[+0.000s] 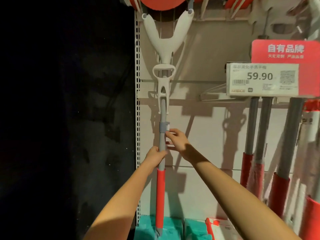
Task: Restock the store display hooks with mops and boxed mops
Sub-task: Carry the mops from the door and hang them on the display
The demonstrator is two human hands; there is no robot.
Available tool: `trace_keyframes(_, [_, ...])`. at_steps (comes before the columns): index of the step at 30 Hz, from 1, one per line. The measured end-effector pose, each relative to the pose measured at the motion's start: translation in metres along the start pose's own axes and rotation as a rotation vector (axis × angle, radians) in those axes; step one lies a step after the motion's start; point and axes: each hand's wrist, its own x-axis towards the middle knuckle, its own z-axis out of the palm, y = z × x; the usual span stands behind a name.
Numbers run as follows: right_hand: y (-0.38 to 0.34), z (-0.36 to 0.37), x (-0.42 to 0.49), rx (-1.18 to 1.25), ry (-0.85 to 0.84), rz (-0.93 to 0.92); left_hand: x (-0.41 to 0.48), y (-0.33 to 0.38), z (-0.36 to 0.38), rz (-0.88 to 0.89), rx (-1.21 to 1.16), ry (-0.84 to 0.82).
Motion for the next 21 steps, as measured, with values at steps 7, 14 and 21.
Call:
trace_keyframes(7, [0.011,0.008,-0.060,-0.124,0.135,0.055,-0.030,-0.024,-0.004,0.026,-0.068,0.008])
trace_keyframes(14, [0.013,0.040,-0.164,-0.210,0.088,0.019,-0.115,-0.057,-0.048,0.098,-0.084,-0.066])
trace_keyframes(21, [0.011,0.132,-0.266,-0.113,-0.035,-0.027,-0.271,-0.106,-0.162,0.161,-0.149,0.026])
